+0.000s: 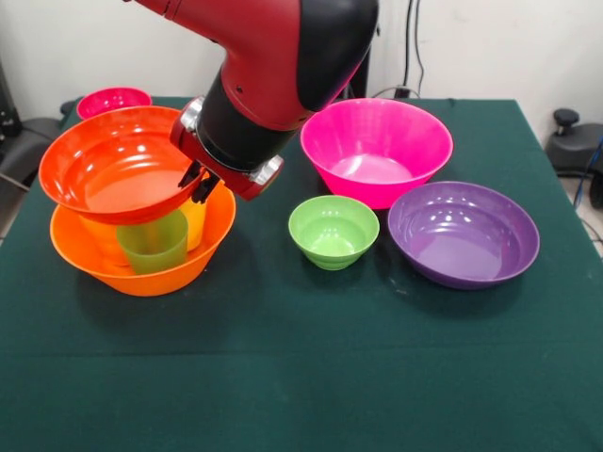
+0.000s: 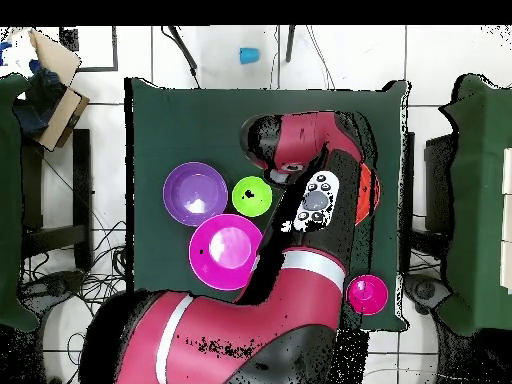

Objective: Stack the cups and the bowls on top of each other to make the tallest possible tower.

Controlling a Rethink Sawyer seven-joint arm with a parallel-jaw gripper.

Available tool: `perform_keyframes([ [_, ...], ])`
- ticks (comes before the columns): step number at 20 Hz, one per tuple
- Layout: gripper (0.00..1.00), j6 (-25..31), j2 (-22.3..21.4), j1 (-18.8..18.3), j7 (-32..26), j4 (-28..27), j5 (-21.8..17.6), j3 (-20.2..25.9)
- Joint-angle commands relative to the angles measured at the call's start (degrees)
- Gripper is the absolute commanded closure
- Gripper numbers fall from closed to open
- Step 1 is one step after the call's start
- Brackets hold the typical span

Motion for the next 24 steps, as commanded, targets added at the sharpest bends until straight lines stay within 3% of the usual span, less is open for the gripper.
perform_keyframes([
  [1, 1.00, -0.86, -2.16, 0.23, -5.14, 4.22, -0.54, 5.93],
  [13, 1.00, -4.58, -3.28, 0.29, -4.32, 8.94, -0.92, 6.24],
  [14, 0.00, -4.82, -3.45, 0.23, -4.31, 9.27, -1.08, 6.39],
  [18, 0.00, -7.79, -4.25, -0.58, -4.00, 11.17, -0.42, 7.44],
  [24, 0.00, -6.68, -3.44, -0.96, -2.26, 10.36, 0.72, 7.81],
])
